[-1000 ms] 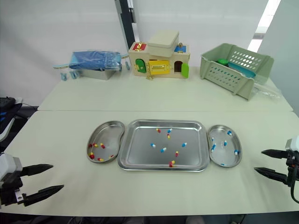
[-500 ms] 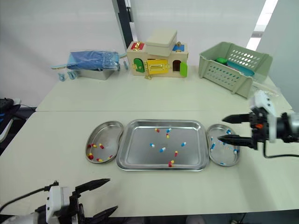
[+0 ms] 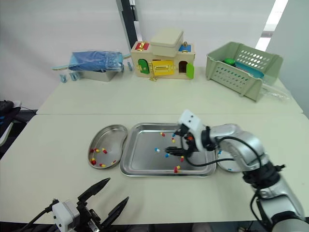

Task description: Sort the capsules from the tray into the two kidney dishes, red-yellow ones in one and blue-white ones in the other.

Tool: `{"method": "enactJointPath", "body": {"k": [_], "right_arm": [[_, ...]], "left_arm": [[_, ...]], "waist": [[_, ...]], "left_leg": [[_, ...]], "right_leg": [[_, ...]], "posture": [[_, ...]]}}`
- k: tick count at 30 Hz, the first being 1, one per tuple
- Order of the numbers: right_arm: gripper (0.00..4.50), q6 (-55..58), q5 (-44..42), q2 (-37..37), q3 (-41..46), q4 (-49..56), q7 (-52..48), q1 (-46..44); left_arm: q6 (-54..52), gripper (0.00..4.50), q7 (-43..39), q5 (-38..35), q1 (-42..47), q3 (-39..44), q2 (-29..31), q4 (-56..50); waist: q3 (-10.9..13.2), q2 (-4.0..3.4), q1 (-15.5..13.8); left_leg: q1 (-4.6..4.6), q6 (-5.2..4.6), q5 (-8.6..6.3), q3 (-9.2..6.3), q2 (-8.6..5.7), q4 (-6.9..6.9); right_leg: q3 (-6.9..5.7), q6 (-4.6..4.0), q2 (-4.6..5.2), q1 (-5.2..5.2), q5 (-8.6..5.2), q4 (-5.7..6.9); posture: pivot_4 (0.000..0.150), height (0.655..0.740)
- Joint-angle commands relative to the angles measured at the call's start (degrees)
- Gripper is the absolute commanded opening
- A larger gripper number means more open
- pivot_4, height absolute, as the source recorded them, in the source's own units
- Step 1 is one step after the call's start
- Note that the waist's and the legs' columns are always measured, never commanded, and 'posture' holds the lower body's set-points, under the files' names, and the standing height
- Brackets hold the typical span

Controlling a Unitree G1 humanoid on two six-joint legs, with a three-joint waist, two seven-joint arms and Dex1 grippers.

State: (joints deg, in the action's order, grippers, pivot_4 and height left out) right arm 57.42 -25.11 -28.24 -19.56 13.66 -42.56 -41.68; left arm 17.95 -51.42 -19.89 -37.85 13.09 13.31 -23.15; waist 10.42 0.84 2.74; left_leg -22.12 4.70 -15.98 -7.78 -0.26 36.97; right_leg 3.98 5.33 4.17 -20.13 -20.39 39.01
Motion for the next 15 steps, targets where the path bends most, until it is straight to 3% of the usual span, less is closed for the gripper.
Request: {"method": "enactJointPath", "body": {"k": [1,9,12,15], "right_arm": [[4.50,1.3,3.1,3.4,-2.2,0.9,4.4,-1.7],[4.50,0.6,7.8,9.4,-6.7,-2.5,8.2,-2.2],[3.84,-1.2,10.3,10.9,-8.1,-4.8,9.2,-2.2],[2.83,-2.2,12.4,12.4,-10.0,-6.3,9.9,-1.8]], "left_arm": [[0.8,4.47,2.9,0.2,-2.0,-1.1,0.0,-2.4],[1.2,4.47,5.2,-0.7,-3.0,-1.8,1.7,-2.9],[1.0,4.50,6.0,-0.9,-2.3,-1.8,2.3,-2.9],[1.0,4.50,6.6,-0.9,-1.9,-2.0,2.9,-2.9]], "waist": [[0.0,0.01,0.1],[0.0,0.01,0.5],[0.0,0.00,0.5],[0.0,0.00,0.6]], "left_leg": [[0.00,0.00,0.00,-0.01,0.00,0.01],[0.02,0.00,0.00,-0.06,0.02,-0.01],[0.02,0.00,0.00,-0.05,0.02,-0.02],[0.03,0.00,0.00,-0.05,0.03,-0.02]], "right_leg": [[0.00,0.00,0.00,-0.01,0.00,0.00],[-0.05,0.00,-0.03,-0.04,0.00,0.04],[-0.05,-0.01,-0.04,-0.06,0.00,0.04],[-0.04,-0.01,-0.04,-0.07,0.00,0.05]], "posture": [[0.150,0.7400],[0.150,0.7400],[0.150,0.7400],[0.150,0.7400]]}}
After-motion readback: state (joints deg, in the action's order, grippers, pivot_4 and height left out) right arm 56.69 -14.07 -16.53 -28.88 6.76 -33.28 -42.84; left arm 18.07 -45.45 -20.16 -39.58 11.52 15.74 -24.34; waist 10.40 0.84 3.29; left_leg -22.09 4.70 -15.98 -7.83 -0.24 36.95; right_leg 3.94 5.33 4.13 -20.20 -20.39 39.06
